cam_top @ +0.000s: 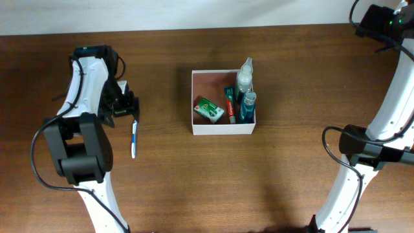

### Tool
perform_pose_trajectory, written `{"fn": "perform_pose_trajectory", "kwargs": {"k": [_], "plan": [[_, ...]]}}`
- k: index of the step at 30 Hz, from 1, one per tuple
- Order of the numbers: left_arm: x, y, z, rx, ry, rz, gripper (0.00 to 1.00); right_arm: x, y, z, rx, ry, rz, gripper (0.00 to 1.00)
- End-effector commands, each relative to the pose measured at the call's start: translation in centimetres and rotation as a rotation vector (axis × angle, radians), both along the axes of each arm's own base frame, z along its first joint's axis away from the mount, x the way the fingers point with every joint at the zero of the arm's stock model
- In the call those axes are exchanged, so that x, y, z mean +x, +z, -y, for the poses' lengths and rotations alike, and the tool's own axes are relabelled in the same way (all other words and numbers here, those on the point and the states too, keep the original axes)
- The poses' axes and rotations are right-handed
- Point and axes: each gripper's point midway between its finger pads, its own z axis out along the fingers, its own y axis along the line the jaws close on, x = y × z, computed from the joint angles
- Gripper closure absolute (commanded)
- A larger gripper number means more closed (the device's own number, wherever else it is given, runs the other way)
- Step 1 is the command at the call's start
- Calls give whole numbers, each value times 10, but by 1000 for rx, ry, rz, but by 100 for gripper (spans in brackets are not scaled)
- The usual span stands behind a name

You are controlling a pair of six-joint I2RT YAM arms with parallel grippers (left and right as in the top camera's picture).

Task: Pack container
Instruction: 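Move the left gripper back left over the blue-white toothbrush, then lower the left gripper and close it on the toothbrush handle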

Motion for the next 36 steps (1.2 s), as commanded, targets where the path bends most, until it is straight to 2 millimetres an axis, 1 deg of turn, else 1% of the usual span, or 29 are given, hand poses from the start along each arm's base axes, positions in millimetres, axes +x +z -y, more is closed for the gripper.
{"fn": "perform_pose_trajectory", "kwargs": {"k": [1, 7, 11, 14, 19, 25, 30, 33, 35, 36], "plan": [[-8, -6, 1, -13, -16, -6, 24, 0, -4, 0, -4, -5, -16, 2], [-15, -30, 2, -14, -16, -17, 25, 0, -4, 0, -4, -4, -16, 1], [-18, -37, 1, -9, -17, -21, 25, 0, -4, 0, -4, -5, -16, 2], [-17, -43, -5, 28, -27, -15, 25, 0, -4, 0, -4, -5, -16, 2], [-16, -48, -7, 39, -29, -2, 25, 0, -4, 0, -4, -5, -16, 2], [-8, -55, -8, 42, -29, 36, 25, 0, -4, 0, -4, -5, -16, 2], [-15, -64, -7, 40, -29, 20, 25, 0, -4, 0, -4, -5, -16, 2], [-21, -67, -6, 40, -31, 4, 26, 0, -4, 0, -4, -5, -16, 2], [-21, -67, -5, 40, -36, 4, 25, 0, -4, 0, -4, -5, -16, 2], [-20, -67, -4, 40, -38, 7, 30, 0, -4, 0, -4, -4, -16, 2]]}}
